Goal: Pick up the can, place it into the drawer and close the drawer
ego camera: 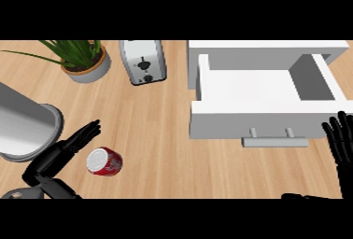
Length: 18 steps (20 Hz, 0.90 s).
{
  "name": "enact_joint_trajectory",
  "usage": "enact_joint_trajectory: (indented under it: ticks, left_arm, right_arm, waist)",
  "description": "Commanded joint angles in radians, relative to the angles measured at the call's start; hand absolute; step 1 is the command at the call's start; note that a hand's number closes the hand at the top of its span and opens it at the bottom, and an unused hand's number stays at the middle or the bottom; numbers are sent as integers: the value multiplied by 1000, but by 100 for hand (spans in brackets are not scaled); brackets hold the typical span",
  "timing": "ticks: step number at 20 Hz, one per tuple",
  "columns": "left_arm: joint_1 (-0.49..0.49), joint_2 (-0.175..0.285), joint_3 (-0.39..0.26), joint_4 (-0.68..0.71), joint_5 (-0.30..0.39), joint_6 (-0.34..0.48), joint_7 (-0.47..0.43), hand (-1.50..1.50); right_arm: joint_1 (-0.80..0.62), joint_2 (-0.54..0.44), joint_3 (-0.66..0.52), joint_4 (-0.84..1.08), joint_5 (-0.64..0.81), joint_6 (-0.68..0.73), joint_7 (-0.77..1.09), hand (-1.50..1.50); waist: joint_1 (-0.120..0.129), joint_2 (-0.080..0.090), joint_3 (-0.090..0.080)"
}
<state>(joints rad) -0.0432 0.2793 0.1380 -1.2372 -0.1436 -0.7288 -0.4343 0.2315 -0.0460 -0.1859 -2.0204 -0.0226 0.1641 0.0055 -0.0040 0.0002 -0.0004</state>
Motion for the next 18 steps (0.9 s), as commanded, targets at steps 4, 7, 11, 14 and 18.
enact_joint_trajectory:
  ticks: [4, 7, 11, 14, 18]
  left_arm:
    - [-15, 27, -29, 89, -34, -15, -142, -150]
    - [-96, 45, -48, 273, -96, 37, -246, -150]
    - [-80, 58, -65, 328, -86, 32, -290, -150]
    - [-139, 59, -63, 410, -93, 67, -287, -150]
    - [-148, 81, -77, 455, -91, 59, -335, -150]
  right_arm:
    - [67, -16, -42, -79, -55, 39, 31, -150]
    - [9, 17, 14, -91, -2, -8, 77, -150]
    - [76, 29, 15, -132, -14, 15, 47, -150]
    - [60, -11, -46, -75, -58, 58, 5, -150]
    - [67, -4, -44, -143, -79, 48, 78, -150]
  waist:
    - [-3, -1, 0]
    - [-5, 1, -1]
    - [-6, 0, -1]
    - [-5, 0, 0]
    - [-6, 0, 0]
